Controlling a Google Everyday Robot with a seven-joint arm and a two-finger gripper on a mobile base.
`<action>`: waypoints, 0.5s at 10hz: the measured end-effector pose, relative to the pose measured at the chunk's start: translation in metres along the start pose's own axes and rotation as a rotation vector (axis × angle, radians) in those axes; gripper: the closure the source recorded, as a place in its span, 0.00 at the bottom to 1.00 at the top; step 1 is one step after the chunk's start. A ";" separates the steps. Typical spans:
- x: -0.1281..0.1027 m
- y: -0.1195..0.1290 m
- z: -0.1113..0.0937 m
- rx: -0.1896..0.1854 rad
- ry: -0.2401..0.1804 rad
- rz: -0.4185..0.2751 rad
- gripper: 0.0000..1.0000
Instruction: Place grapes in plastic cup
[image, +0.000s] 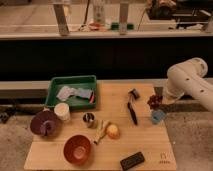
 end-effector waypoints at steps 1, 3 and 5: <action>0.003 0.002 0.007 -0.012 0.000 0.007 1.00; 0.011 0.008 0.023 -0.047 0.007 0.023 1.00; 0.014 0.012 0.034 -0.067 0.008 0.036 1.00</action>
